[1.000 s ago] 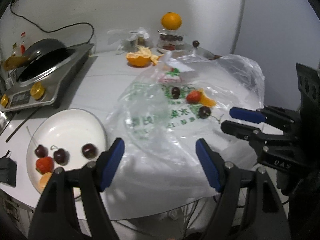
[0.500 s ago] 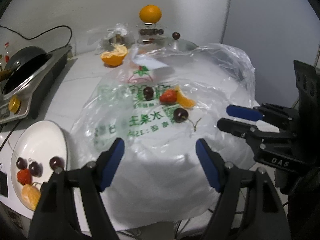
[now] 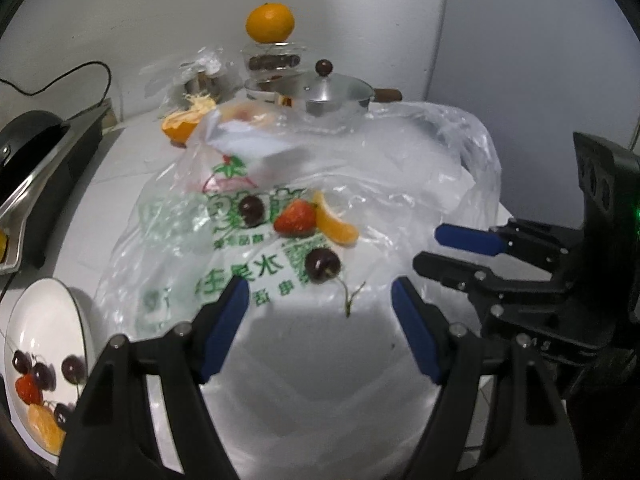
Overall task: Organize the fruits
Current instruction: 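Move both open tools back over the plastic bag toward the fruit, then grasp a cherry with the left tool while the right tool grasps a tangerine segment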
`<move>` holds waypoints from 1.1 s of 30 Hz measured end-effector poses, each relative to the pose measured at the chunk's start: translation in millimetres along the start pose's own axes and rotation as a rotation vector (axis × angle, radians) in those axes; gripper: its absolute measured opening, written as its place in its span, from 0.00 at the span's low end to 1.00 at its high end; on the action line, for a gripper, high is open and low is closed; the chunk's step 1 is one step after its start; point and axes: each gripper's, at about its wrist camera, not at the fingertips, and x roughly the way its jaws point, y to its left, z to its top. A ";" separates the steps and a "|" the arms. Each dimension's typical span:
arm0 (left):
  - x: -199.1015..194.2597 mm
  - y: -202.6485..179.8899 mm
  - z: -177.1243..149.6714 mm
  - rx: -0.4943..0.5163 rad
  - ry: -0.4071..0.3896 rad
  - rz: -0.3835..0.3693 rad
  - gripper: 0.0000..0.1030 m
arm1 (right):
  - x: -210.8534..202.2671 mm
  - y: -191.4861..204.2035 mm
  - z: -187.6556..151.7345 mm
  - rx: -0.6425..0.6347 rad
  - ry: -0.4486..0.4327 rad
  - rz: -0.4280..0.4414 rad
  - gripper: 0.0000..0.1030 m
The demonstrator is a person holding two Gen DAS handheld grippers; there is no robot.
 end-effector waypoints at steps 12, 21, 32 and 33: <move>57.3 -5.0 16.2 0.010 0.072 0.059 0.73 | 6.7 -24.1 0.5 0.054 0.004 0.031 0.37; 84.3 -5.1 16.6 0.015 0.118 0.088 0.53 | 8.5 -29.8 0.3 0.067 -0.006 0.043 0.37; 84.5 -10.0 8.8 0.041 0.119 0.037 0.29 | 3.7 -23.6 0.7 0.054 -0.001 0.022 0.37; 82.7 -10.1 7.8 0.044 0.117 0.031 0.29 | 3.3 -21.9 1.4 0.051 -0.002 0.022 0.37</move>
